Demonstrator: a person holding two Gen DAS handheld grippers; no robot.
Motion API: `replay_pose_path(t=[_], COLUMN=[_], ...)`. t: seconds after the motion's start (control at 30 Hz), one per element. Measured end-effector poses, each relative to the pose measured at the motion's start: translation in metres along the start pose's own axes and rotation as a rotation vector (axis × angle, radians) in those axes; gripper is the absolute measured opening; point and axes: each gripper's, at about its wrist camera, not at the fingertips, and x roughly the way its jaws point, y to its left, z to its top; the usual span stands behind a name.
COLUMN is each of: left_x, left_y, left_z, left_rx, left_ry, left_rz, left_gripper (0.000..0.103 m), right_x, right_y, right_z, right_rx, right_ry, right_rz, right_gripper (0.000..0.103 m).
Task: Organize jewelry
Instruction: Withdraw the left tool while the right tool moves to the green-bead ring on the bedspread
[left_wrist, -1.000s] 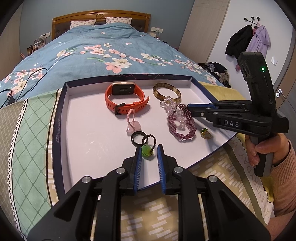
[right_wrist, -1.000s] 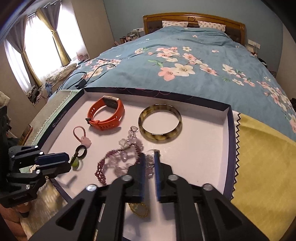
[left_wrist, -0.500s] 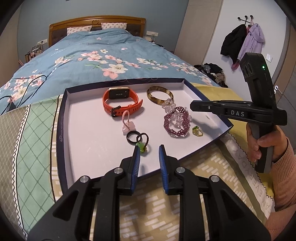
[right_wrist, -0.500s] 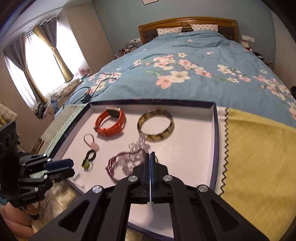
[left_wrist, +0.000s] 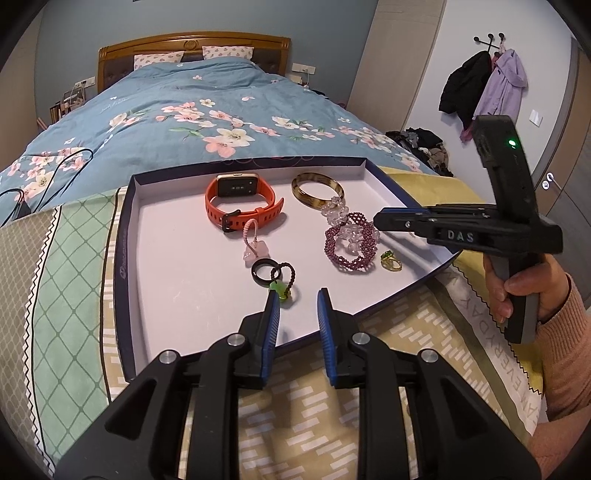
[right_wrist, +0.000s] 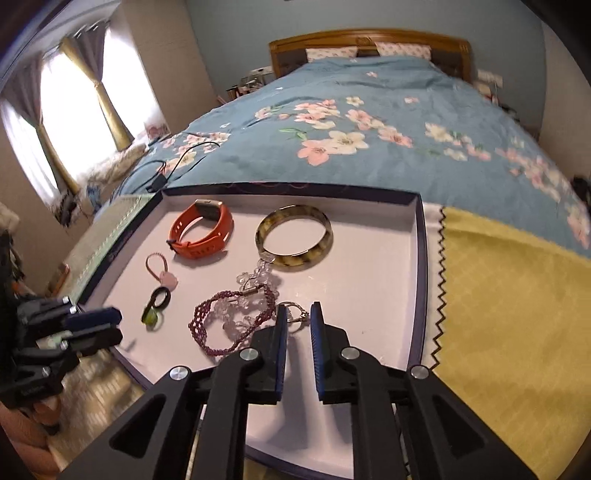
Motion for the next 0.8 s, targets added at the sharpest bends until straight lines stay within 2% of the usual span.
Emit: replay_pose_path(t=[0.27,0.53,0.67,0.8], left_x=[-0.02,-0.03,-0.029,-0.026], left_y=[-0.021,-0.05,-0.058,-0.067], left_z=[-0.009,-0.032,-0.042,-0.052], left_rx=[0.085,0.188,0.205,0.239], left_ry=[-0.015,0.025,0.048,0.078], left_rz=[-0.066,-0.151,-0.184,-0.191], left_gripper=[0.027,0.032,0.035,0.035], right_x=[-0.002,-0.003,-0.012,-0.038], right_y=[-0.002,-0.003,-0.002,0.006], right_z=[-0.002,-0.002,-0.004,-0.014], right_rx=[0.006,-0.006,0.011,-0.003], right_ry=[-0.005,-0.004,-0.027,-0.086], right_rz=[0.001,-0.009,0.022,0.076], right_gripper=[0.011,0.012,0.012,0.021])
